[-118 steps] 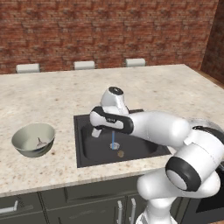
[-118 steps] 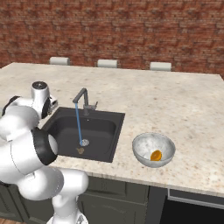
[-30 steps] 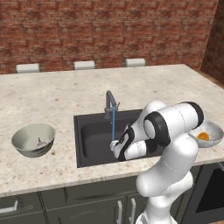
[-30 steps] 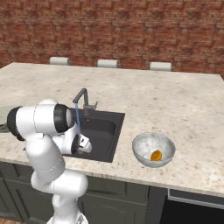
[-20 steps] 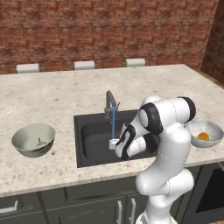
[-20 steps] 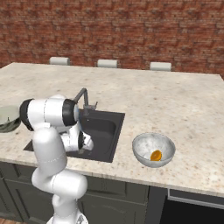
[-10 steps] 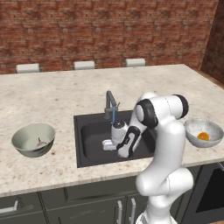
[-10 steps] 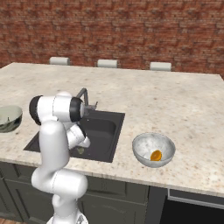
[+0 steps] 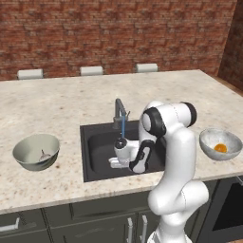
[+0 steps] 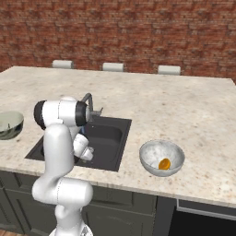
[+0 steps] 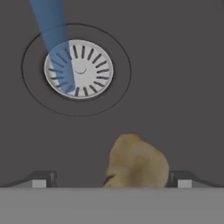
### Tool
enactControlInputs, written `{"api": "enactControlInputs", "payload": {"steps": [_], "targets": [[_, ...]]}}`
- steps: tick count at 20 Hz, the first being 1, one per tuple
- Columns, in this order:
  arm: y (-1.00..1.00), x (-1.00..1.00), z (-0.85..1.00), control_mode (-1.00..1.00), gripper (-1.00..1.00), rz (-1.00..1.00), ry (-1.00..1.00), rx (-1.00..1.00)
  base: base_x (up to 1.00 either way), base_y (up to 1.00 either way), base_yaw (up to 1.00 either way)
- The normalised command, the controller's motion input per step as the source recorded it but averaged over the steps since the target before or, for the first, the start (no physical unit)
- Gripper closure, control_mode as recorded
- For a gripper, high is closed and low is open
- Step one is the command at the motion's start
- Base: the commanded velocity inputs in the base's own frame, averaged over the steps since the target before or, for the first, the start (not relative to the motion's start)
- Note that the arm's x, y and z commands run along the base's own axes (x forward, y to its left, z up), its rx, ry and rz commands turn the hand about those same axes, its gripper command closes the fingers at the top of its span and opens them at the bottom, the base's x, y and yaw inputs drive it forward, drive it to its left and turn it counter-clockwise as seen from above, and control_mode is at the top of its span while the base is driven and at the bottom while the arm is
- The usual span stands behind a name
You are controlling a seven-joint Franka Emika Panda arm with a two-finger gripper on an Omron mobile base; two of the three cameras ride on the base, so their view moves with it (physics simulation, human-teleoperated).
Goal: Pick the garlics from the sink and place them in one bowl. Place the orange in the other bowl. Then turn off the sink faucet.
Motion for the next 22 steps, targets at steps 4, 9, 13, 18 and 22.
{"api": "enactControlInputs", "payload": {"steps": [4, 9, 13, 18, 22], "targets": [[-0.50, 0.00, -0.49, -1.00, -1.00, -0.05, -0.01, 0.00, 0.00, 0.00, 0.00], [-0.89, 0.00, -0.72, -1.00, -1.00, -0.05, -0.02, 0.00, 0.00, 0.00, 0.00], [-0.65, 0.01, -0.88, -1.00, -1.00, 0.00, -0.14, 0.05, 0.00, 0.00, 0.00], [-0.38, 0.12, -1.00, -1.00, 1.00, 0.00, -0.26, 0.09, 0.00, 0.00, 0.00], [-0.83, 0.01, -1.00, -1.00, 1.00, 0.00, -0.28, 0.22, 0.00, 0.00, 0.00]]}}
